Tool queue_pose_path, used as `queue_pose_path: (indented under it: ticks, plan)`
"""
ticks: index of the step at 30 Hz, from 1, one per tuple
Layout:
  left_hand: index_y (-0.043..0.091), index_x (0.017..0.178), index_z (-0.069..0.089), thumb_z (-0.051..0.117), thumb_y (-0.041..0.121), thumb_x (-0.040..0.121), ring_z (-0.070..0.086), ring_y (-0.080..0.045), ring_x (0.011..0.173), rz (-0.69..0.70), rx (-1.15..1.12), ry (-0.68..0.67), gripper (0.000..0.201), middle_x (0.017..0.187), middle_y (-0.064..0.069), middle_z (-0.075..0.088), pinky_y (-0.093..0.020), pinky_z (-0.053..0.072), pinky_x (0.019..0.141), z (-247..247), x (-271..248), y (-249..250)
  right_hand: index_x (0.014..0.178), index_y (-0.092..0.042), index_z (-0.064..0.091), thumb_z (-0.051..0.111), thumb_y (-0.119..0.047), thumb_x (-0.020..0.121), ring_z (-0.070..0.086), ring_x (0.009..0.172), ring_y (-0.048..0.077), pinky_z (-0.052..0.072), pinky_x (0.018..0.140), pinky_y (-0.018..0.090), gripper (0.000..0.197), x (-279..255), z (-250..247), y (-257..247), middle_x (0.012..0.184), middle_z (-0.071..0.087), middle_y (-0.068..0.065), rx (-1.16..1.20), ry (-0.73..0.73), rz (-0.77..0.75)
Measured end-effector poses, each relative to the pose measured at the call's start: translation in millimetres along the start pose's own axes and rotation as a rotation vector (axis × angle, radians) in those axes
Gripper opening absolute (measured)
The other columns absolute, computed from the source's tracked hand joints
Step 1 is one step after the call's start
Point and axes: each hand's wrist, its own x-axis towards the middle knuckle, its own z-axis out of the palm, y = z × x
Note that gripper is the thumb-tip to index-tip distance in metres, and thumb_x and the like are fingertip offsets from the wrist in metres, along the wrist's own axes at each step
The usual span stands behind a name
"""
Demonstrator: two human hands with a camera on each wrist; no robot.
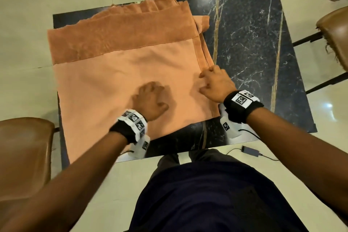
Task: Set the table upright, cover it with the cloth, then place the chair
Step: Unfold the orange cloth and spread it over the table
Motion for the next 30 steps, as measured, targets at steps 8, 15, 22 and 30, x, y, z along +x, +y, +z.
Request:
queue_pose_path:
  ticks: [8,15,22,30]
  plan:
    - [0.025,0.143,0.033,0.056,0.059,0.077,0.036,-0.03,0.131,0.266,0.198,-0.019,0.078,0.145,-0.005,0.037,-0.048,0.039,0.093,67.2,-19.8,105.0,0.126,-0.024,0.059,0.05,-0.014,0.092,0.064,0.107,0.027,0.052,0.09,0.036,0.037,-3.6,-7.7,37.5,0.117,0.07,0.001,0.125,0.027,0.027]
    - [0.019,0.108,0.051,0.045,0.027,0.092,0.061,-0.031,0.089,0.195,0.078,0.131,0.019,0.096,-0.007,0.063,-0.034,0.041,0.066,36.0,8.2,119.1,0.124,-0.028,0.062,0.059,-0.028,0.092,0.067,0.105,0.024,0.052,0.089,0.034,0.032,-16.1,1.1,51.1,0.116,0.072,-0.003,0.149,0.041,0.003]
    - [0.01,0.104,0.057,0.043,0.023,0.089,0.059,-0.04,0.082,-0.117,-0.416,0.631,0.024,0.09,-0.017,0.067,-0.036,0.038,0.064,-34.3,-8.8,24.4,0.122,-0.025,0.062,0.061,-0.036,0.089,0.065,0.112,0.022,0.053,0.091,0.035,0.035,-14.5,2.9,50.4,0.122,0.069,-0.006,0.06,0.029,-0.102]
    - [0.014,0.079,0.047,0.041,0.024,0.093,0.055,-0.042,0.094,-0.802,-0.507,0.821,0.018,0.103,-0.03,0.059,-0.045,0.037,0.08,-63.2,-56.7,-148.3,0.139,-0.03,0.052,0.072,-0.04,0.076,0.043,0.131,0.028,0.04,0.105,0.045,0.068,-9.7,15.8,-9.6,0.151,0.044,0.0,-0.153,-0.138,-0.41]
